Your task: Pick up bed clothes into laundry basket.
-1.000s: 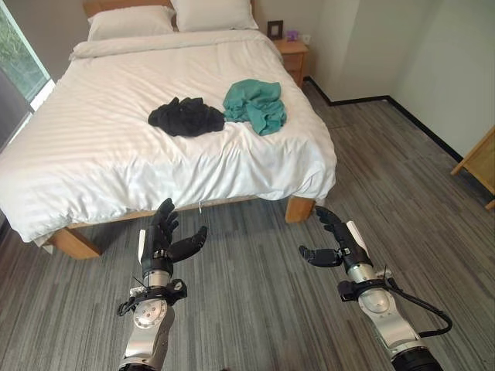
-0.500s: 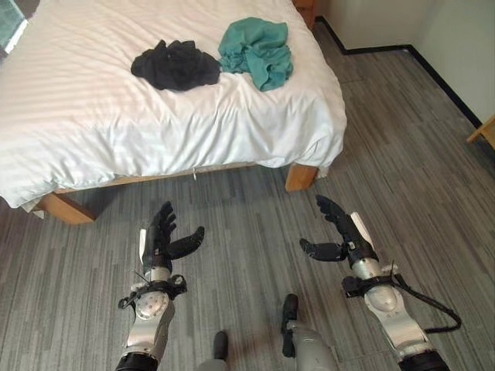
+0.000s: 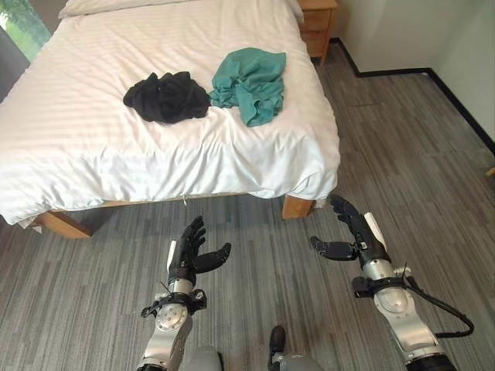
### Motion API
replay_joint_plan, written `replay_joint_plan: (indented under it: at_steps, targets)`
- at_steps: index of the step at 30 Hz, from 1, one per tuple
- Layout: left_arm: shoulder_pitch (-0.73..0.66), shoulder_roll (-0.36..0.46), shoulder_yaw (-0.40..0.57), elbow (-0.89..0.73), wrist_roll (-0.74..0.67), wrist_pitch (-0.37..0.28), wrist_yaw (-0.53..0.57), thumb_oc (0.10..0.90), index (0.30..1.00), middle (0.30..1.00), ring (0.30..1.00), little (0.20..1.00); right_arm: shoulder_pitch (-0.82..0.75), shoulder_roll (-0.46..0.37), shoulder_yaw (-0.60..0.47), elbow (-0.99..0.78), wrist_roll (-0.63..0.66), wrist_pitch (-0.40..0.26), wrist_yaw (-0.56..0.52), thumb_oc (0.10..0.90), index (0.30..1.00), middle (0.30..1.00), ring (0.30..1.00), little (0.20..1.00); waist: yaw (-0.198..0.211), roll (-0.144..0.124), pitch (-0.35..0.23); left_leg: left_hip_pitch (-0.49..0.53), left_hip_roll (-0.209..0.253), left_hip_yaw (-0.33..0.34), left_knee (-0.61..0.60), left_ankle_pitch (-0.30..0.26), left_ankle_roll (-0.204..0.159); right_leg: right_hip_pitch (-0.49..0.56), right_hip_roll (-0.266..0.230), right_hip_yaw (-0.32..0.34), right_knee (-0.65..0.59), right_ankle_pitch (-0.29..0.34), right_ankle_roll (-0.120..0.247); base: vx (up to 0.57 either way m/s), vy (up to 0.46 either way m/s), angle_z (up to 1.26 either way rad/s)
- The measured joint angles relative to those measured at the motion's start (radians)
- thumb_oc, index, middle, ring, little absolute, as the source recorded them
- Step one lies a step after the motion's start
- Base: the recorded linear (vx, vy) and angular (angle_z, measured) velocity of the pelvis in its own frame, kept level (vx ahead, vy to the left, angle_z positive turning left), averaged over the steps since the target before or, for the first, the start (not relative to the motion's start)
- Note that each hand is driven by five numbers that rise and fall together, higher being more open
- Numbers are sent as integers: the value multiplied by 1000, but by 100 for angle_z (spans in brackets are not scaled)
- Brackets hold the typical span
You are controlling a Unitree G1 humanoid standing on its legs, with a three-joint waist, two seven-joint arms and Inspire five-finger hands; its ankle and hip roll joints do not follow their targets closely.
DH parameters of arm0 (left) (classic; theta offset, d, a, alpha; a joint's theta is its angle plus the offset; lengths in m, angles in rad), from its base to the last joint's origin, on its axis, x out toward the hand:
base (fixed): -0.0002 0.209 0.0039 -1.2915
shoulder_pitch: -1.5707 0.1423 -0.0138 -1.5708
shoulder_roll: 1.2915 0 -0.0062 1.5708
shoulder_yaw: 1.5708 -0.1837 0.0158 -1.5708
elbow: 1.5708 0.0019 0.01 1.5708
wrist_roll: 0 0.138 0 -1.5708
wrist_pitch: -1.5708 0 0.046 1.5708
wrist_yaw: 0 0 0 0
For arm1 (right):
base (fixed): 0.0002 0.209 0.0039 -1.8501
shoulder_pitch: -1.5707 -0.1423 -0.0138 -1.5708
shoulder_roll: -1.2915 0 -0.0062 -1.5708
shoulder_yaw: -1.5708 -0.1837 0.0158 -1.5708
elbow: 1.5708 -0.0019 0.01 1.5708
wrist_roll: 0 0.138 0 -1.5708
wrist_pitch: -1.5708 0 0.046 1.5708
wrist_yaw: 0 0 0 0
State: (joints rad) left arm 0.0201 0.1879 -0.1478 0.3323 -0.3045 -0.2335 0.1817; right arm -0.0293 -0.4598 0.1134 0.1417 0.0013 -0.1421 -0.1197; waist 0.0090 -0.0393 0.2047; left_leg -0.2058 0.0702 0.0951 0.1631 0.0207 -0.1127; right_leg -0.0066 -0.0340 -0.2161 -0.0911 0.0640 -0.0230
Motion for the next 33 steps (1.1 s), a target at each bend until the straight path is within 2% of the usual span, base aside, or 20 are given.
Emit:
replay_joint_plan:
  at_steps: [1,2,4,6,7,8,9,12,15,19,21,22,23,25,27,29,30,31,32,33]
  targets:
    - [1,2,1,7,0,0,2,800,900,900,900,900,-7,0,0,1,-5,0,-3,800,900,900,900,900,37,4,4,-1,16,9,-165,54,-13,27,25,21,0,-21,14,309,88,-42]
    - [3,4,2,9,0,0,5,800,900,900,900,900,-7,0,0,0,-11,0,-6,800,900,900,900,900,42,3,5,4,23,14,-214,77,-18,44,32,16,1,-16,-2,178,62,-33]
    - [12,6,0,10,0,1,5,800,900,900,900,900,-5,-1,-1,0,-20,0,-16,800,900,900,900,900,35,1,8,-22,36,27,-213,110,-17,89,34,2,1,-36,-16,204,92,-1]
    - [18,6,-5,10,0,1,6,800,900,900,900,900,-3,-4,-6,0,-24,0,-27,800,900,900,900,900,28,10,4,-23,56,32,-191,120,-17,134,29,17,1,-69,0,276,135,-23]
    - [22,6,-7,9,1,1,7,800,900,900,900,900,-2,-4,-6,0,-28,0,-31,800,900,900,900,900,30,24,-4,4,70,33,-183,123,-18,155,29,37,1,-89,26,301,152,-39]
    - [27,3,-12,9,0,1,7,800,900,900,900,900,8,-10,-9,-3,-37,-1,-35,800,900,900,900,900,21,51,-14,41,81,37,-192,153,10,181,38,57,2,-106,52,324,174,-29]
    - [18,14,-18,9,0,2,7,800,900,900,900,900,26,3,-17,-1,-50,4,-40,800,900,900,900,900,16,25,-12,68,46,64,-199,185,71,207,-1,61,9,-126,78,178,92,-14]
    - [3,39,-22,-33,-1,2,6,800,900,900,900,900,47,4,-48,-11,-94,5,-43,800,900,900,900,900,12,-15,-16,108,-39,94,-226,161,112,225,-82,61,23,-130,114,290,244,7]
    - [-10,66,-22,-36,0,2,6,800,900,900,900,900,49,6,-73,-11,-142,32,-72,800,900,900,900,900,24,-17,-17,169,-83,90,-251,136,141,241,-129,57,98,-154,159,211,230,16]
    - [-8,109,-13,-34,-4,3,7,800,900,900,900,900,-33,-20,-82,36,-153,60,-117,800,900,900,900,900,33,-24,-18,196,-79,84,-252,107,155,184,-140,62,275,-191,224,127,105,5]
    - [3,126,-9,-31,-10,4,5,800,900,900,900,900,-146,-91,-52,131,-153,89,-128,800,900,900,900,900,35,-23,-18,209,-61,92,-252,94,164,107,-146,59,436,-194,233,192,81,-14]
    - [10,136,-9,-31,-11,5,5,800,900,900,900,900,-192,-118,-57,168,-153,97,-146,800,900,900,900,900,39,-29,-22,216,-50,85,-251,80,182,43,-157,55,545,-204,257,166,55,-15]
    - [14,140,-7,-30,-14,6,8,800,900,900,900,900,-213,-135,-54,177,-153,99,-154,800,900,900,900,900,39,-38,-27,216,-51,84,-251,74,190,18,-172,49,581,-216,271,181,36,-13]
    - [18,154,-5,-25,-20,20,8,800,900,900,900,900,-307,-194,-37,178,-153,105,-158,800,900,900,900,900,30,-43,-30,212,-42,83,-252,66,201,-49,-200,38,523,-222,279,237,34,-9]
    - [17,156,-5,-21,-21,20,4,800,900,900,900,900,-359,-226,-24,180,-152,105,-166,800,900,900,900,900,25,-42,-30,210,-17,72,-251,67,193,-77,-171,32,384,-198,252,223,8,12]
    - [23,149,-17,-18,-29,21,-8,800,900,900,900,900,-381,-248,-12,182,-151,104,-178,800,900,900,900,900,21,-61,-42,206,-14,22,-249,67,167,-87,-142,31,220,-97,240,452,-58,59]
    - [10,154,-19,-8,-31,21,-13,800,900,900,900,900,-405,-290,27,197,-152,103,-180,800,900,900,900,900,-1,-65,-49,173,4,-12,-238,62,143,-90,-113,33,142,-74,230,319,-120,99]
    - [-8,152,-30,6,-30,20,-21,800,900,900,900,900,-413,-333,39,199,-152,105,-179,800,900,900,900,900,-6,-66,-51,154,10,-37,-239,54,139,-86,-99,29,74,-16,199,343,-126,126]
    - [-18,147,-53,22,-30,22,-29,800,900,900,900,900,-445,-365,40,216,-153,107,-172,800,900,900,900,900,-14,-70,-53,146,16,-20,-250,61,121,-51,-91,-24,1,58,170,341,-119,91]
    - [-14,144,-58,25,-30,24,-35,800,900,900,900,900,-471,-365,40,233,-153,107,-171,800,900,900,900,900,-16,-70,-52,146,21,-4,-241,67,108,-53,-92,-38,-1,62,146,240,-78,76]
